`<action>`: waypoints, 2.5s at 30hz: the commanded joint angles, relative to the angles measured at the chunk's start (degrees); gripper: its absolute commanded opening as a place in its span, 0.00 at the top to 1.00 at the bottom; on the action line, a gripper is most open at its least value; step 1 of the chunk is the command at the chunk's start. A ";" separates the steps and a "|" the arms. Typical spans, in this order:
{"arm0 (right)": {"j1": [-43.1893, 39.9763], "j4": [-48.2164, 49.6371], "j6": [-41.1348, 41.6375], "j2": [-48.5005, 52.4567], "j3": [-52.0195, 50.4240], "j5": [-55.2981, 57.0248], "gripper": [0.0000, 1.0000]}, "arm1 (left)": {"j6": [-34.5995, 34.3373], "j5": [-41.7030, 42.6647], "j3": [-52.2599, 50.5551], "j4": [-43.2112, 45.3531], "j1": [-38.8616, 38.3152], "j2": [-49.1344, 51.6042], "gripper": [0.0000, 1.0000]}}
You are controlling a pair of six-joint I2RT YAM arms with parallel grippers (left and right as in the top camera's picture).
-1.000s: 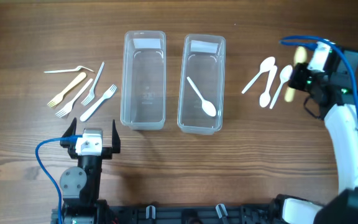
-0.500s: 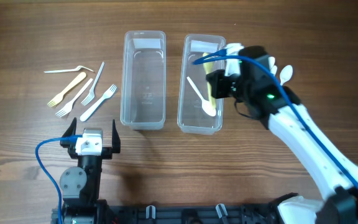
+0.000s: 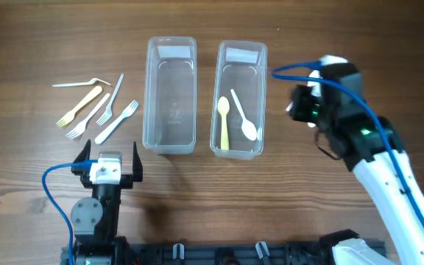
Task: Pack container
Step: 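Place the yellow spoon into the right container and open, then grasp the white spoon by its handle with the right gripper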
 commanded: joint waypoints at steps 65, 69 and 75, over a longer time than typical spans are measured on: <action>-15.15 11.13 -5.92 26.45 -5.77 -13.62 0.49 | -0.52 -0.55 -0.37 0.24 -0.22 -0.31 0.00; -15.15 12.90 -6.03 29.09 -6.97 -14.93 0.49 | -0.52 -0.55 -0.37 0.24 -0.22 -0.31 0.00; -15.10 14.49 -6.01 33.38 -6.97 -16.79 0.49 | -0.52 -0.55 -0.37 0.24 -0.22 -0.31 0.00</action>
